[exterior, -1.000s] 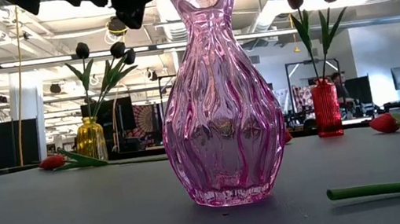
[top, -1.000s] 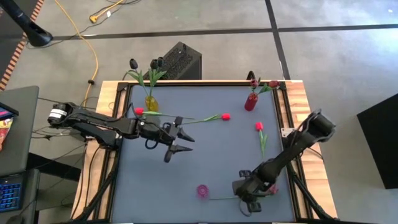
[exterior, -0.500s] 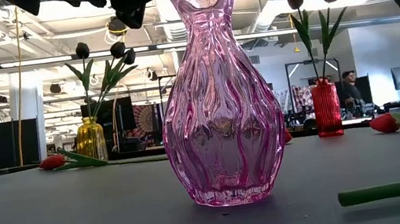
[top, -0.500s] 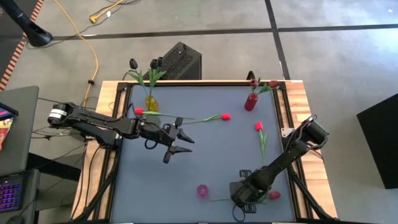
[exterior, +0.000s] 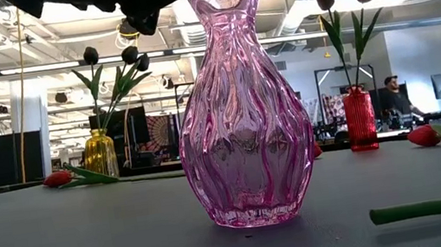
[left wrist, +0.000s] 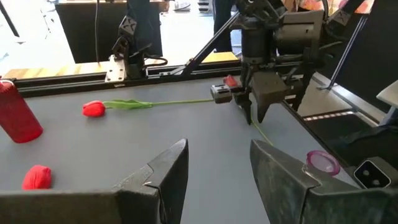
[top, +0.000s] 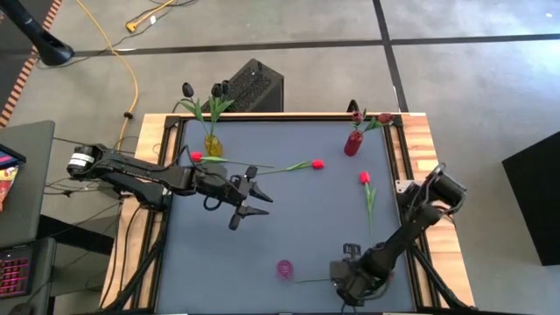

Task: Sort flowers into vase by color
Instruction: Put the purple flower into the red vase

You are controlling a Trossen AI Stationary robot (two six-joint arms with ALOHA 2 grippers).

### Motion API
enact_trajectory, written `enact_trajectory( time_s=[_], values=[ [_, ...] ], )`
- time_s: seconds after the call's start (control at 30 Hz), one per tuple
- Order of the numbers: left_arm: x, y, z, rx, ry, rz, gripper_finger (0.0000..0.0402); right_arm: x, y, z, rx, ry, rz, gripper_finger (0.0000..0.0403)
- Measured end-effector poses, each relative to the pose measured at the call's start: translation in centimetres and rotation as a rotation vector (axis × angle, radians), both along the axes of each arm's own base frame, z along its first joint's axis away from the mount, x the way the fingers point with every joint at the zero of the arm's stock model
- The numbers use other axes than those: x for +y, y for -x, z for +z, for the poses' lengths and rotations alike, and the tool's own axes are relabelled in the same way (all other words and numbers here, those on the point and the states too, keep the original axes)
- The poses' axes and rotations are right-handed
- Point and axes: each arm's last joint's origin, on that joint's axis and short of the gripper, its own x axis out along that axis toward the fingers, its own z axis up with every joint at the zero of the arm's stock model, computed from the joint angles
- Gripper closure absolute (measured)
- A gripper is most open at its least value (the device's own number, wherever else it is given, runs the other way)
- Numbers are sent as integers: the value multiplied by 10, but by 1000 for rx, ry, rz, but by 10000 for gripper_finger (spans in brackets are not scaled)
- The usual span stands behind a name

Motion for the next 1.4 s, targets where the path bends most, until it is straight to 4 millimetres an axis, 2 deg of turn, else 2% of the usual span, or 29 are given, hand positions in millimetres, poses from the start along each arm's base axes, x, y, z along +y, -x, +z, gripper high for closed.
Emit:
enact_trajectory(
  time_s=[0.2, 0.37, 0.5, 0.63, 0.87, 1.1, 1.23, 1.4],
  values=[
    [0, 0, -1, 7, -3, 0, 241, 6, 4, -5, -32, 40, 12, 296],
    [0, 0, -1, 8, -4, -1, 241, 12, 3, -19, -19, 42, 31, 324],
    [0, 0, -1, 14, -5, -1, 241, 16, 0, -15, -11, 47, 34, 355],
    [0, 0, -1, 13, -4, -1, 241, 14, -6, 1, 21, 73, 61, 388],
    [0, 0, -1, 16, 6, 3, 241, -5, -12, 39, 76, 189, 91, 384],
    [0, 0, -1, 21, 25, 8, 241, -23, -2, 74, 152, 285, 100, 386],
    [0, 0, -1, 31, 66, 20, 241, -34, 6, 89, 83, 407, 79, 386],
    [3, 0, -1, 69, 248, 121, 241, -45, 5, 102, -69, 631, 170, 386]
  ],
)
